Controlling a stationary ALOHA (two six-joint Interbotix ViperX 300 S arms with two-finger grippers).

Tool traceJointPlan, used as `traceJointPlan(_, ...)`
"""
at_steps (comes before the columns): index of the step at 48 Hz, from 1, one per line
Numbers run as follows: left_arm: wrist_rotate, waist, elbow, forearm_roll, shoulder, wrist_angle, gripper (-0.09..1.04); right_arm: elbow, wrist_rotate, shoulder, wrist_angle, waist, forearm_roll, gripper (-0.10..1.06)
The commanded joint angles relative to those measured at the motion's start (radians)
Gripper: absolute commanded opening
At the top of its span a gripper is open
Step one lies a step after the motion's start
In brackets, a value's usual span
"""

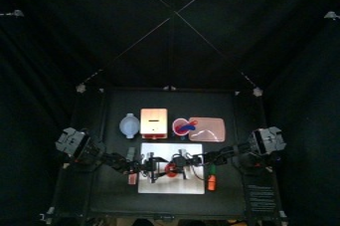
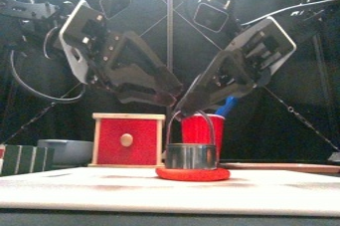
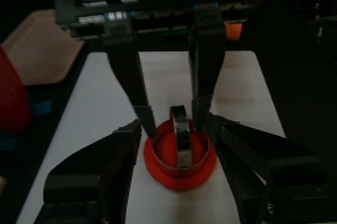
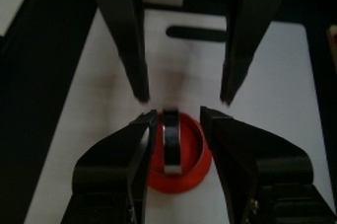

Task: Get the cutter from the drawer then cut the dough then place the extra dough in the bowl
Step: Cut the dough

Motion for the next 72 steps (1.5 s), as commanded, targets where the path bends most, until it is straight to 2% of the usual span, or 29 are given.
traceJointPlan(1,0.002,-0.005,0.005,0.002,-0.011,-0.020,0.87,-0.038,0.002,-0.049,0.074,-0.003,-0.003,0.78)
traceJointPlan(10,0.000,-0.006,0.005,0.000,0.034,-0.026,0.84,-0.064,0.005,-0.066,0.126,-0.005,-0.003,0.78)
traceJointPlan(19,-0.003,-0.032,-0.014,-0.005,0.100,-0.029,0.68,-0.109,0.003,-0.067,0.222,-0.005,-0.006,0.78)
traceJointPlan(27,-0.008,-0.055,-0.032,-0.015,0.147,-0.026,0.58,-0.127,0.005,-0.060,0.239,-0.005,-0.012,0.78)
traceJointPlan(57,-0.006,-0.060,-0.061,-0.051,0.184,0.005,0.57,-0.155,0.003,-0.008,0.244,0.002,-0.012,0.78)
traceJointPlan(72,-0.006,-0.043,-0.087,-0.051,0.219,0.066,0.57,-0.153,0.002,-0.006,0.253,0.003,-0.021,0.78)
